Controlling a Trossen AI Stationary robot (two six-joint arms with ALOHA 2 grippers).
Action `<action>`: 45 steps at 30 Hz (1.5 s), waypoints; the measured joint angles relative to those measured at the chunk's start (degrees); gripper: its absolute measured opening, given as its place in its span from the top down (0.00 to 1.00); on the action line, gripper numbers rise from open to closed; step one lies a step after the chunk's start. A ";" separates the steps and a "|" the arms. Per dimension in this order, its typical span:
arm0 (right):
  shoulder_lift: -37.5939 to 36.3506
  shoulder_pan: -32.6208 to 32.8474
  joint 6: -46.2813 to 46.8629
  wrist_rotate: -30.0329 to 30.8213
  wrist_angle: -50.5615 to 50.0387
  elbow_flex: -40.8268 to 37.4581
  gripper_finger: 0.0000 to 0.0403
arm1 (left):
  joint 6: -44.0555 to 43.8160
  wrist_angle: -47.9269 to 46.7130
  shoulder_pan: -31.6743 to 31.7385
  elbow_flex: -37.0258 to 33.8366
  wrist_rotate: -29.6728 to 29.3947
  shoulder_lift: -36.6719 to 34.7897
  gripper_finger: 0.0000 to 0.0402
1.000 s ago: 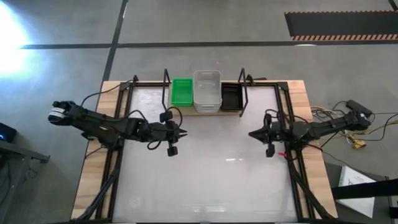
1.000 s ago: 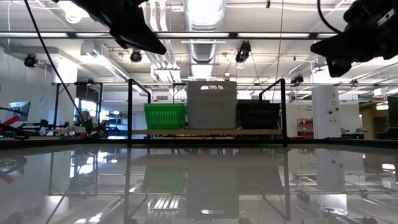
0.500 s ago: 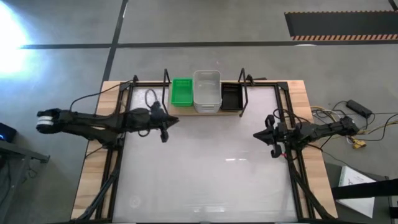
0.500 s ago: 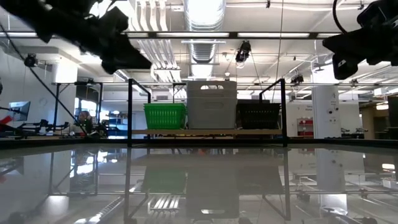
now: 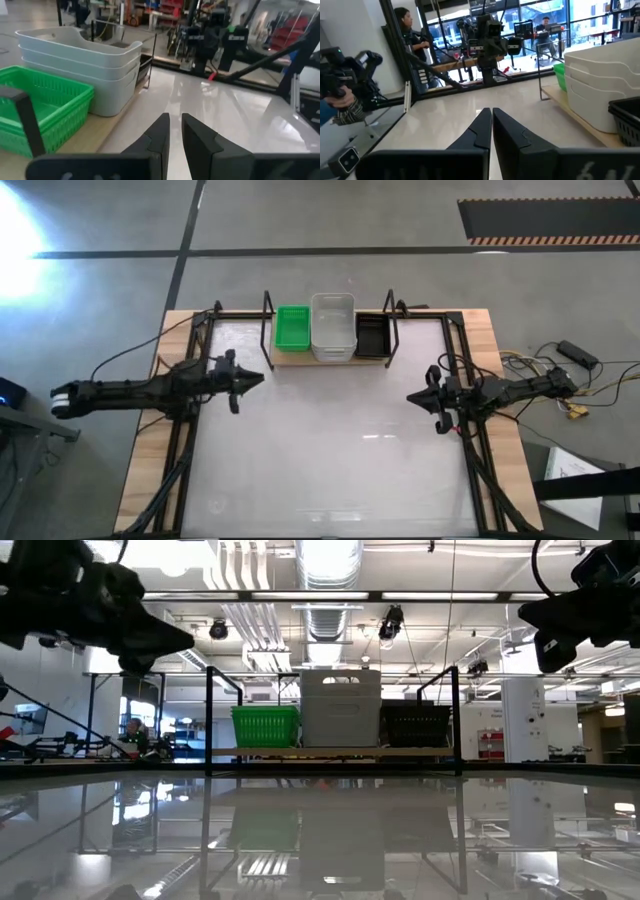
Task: Stack baskets on shelf by color
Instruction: Return to Home Position
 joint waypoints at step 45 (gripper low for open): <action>0.50 0.00 -0.17 1.73 -0.59 -0.07 0.98 | 3.76 -10.64 -7.01 -7.88 -1.17 -18.72 0.92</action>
